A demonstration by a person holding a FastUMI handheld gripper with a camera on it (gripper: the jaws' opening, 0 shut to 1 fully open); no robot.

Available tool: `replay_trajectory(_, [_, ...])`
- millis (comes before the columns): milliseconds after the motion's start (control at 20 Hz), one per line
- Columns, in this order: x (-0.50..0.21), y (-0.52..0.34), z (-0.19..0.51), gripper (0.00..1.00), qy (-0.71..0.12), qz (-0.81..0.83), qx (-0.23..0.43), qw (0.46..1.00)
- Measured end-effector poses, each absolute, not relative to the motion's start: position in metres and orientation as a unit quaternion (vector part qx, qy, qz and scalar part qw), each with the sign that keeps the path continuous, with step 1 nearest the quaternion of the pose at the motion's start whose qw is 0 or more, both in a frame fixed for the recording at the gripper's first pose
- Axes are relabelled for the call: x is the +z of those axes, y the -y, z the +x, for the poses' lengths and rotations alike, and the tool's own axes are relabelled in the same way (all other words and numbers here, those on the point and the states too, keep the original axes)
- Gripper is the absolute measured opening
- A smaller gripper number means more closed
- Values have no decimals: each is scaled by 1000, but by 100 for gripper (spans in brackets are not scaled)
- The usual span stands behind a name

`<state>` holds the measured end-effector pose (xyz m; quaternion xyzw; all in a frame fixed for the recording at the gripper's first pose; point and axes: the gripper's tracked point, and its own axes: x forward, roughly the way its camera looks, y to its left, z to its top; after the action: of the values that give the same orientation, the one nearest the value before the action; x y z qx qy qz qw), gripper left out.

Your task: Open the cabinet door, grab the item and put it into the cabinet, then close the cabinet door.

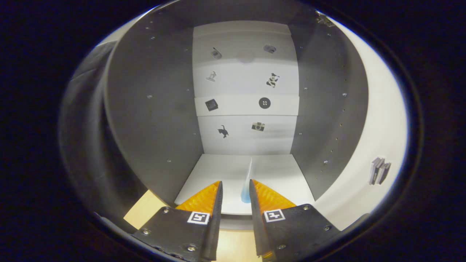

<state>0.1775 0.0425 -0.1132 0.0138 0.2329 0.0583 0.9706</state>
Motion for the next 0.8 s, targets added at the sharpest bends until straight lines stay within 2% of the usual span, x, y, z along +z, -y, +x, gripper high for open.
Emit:
replay_trajectory(350, [-89, -43, 81, 40, -189, 29, 45, 980])
replay_trajectory(800, [-97, 52, -76, 40, -158, -1, -156, 975])
